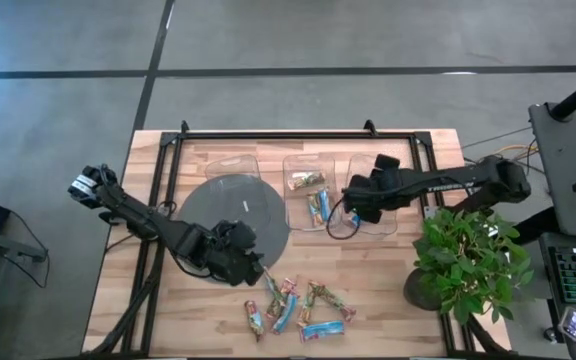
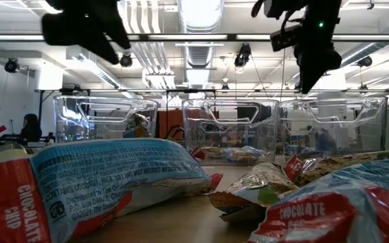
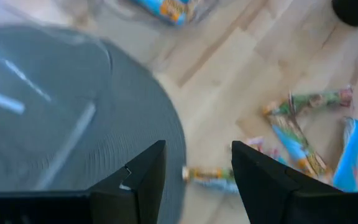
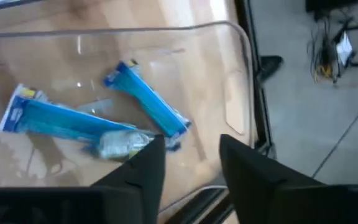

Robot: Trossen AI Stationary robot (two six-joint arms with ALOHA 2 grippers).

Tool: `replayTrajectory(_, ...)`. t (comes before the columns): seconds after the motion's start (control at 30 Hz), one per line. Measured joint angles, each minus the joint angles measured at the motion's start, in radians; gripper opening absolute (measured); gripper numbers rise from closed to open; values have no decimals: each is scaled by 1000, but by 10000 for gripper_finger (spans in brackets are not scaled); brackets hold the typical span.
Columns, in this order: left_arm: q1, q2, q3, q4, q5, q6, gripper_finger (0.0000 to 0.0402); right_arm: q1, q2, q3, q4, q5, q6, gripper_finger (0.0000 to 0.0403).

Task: Pick and place Granola Bars by type
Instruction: Put the red granola bar into the left transparent bin

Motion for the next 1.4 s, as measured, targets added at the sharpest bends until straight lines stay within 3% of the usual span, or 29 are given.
replayTrajectory(0.13,-32,0,-24,-10,95,-64,165,41,-3,0,41,-81,-38,192)
replayTrajectory(0.3,-91,8,-84,2,175,-212,165,99,-10,11,91,-174,-17,218)
replayTrajectory(0.5,-142,50,-176,54,373,-729,165,118,-11,29,71,-159,194,233)
replayTrajectory(0.63,-191,95,-210,290,348,-913,165,115,-12,30,62,-152,251,246)
replayTrajectory(0.77,-214,164,-191,408,273,-999,165,115,-12,28,63,-152,250,257)
replayTrajectory(1.13,-224,367,-66,385,328,-1088,165,115,-12,18,69,-96,249,258)
replayTrajectory(1.4,-212,402,-51,336,333,-1100,148,115,-12,8,81,-52,238,256)
